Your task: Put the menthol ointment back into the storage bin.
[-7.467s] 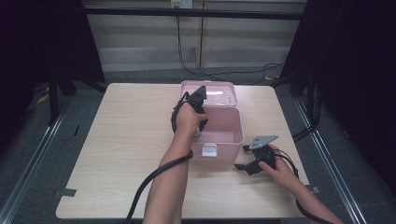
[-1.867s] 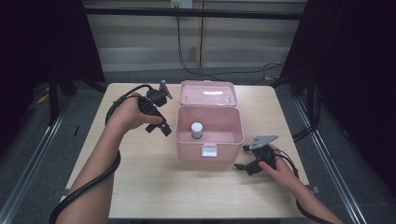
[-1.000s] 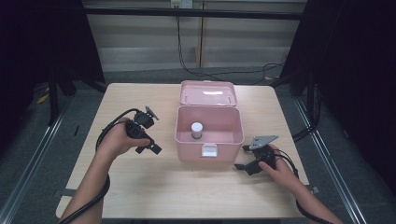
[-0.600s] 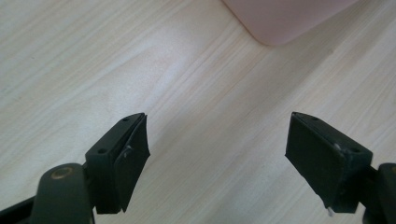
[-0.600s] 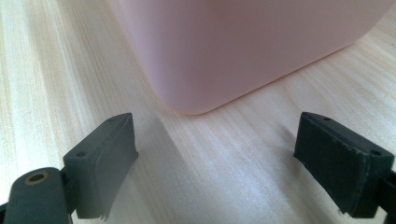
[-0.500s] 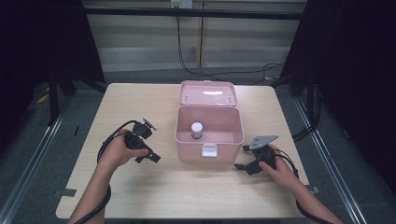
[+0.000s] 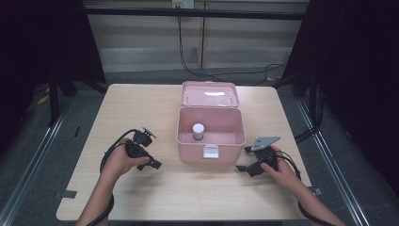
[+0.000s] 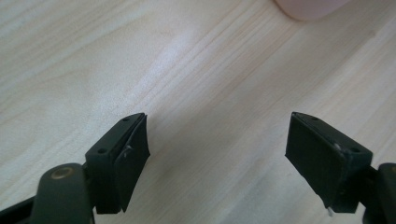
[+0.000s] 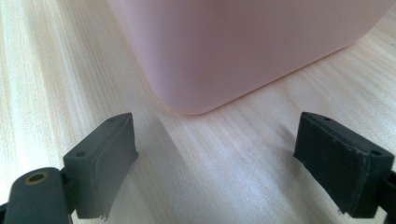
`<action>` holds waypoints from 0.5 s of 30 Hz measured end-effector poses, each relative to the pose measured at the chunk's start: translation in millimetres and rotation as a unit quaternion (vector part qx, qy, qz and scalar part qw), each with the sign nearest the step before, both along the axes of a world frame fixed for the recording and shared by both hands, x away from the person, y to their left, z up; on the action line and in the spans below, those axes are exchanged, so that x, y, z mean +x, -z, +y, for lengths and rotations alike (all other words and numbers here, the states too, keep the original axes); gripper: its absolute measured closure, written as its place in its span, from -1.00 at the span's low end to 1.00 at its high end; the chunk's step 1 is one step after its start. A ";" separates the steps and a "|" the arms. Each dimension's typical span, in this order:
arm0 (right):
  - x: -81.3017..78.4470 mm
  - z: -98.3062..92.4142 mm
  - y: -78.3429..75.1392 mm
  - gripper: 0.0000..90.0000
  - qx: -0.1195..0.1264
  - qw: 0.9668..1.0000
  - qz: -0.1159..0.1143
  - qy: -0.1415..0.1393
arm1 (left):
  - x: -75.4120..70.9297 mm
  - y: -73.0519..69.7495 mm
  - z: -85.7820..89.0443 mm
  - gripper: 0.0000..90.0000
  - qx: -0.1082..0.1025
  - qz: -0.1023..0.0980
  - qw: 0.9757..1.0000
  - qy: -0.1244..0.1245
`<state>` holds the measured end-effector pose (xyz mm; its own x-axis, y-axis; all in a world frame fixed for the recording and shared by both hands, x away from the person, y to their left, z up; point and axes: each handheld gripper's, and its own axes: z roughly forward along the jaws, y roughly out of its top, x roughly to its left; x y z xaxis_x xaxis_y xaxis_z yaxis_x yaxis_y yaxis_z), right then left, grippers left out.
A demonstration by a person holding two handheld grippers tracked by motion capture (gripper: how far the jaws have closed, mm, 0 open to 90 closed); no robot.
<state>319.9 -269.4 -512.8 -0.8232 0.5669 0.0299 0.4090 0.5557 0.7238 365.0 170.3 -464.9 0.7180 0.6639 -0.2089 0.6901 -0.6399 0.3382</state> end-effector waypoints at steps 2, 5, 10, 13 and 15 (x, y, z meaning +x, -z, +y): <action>0.0 0.0 0.0 -0.73 0.000 1.000 0.000 0.000 | -1.3 5.7 0.5 -0.53 -0.008 -0.005 1.000 -0.007; 0.0 0.0 0.0 -0.73 0.000 1.000 0.000 0.000 | -2.5 11.4 1.8 -0.53 -0.013 -0.024 1.000 -0.011; 0.0 0.0 0.0 -0.73 0.000 1.000 0.000 0.000 | -3.7 16.5 2.7 -0.58 -0.025 -0.061 0.998 -0.003; 0.0 0.0 0.0 -0.73 0.000 1.000 0.000 0.000 | -4.8 18.9 2.1 -0.61 -0.019 -0.084 0.996 0.006; -0.1 0.0 0.0 -0.73 0.000 1.000 0.000 0.000 | -6.1 21.9 1.9 -0.65 -0.018 -0.107 0.994 0.015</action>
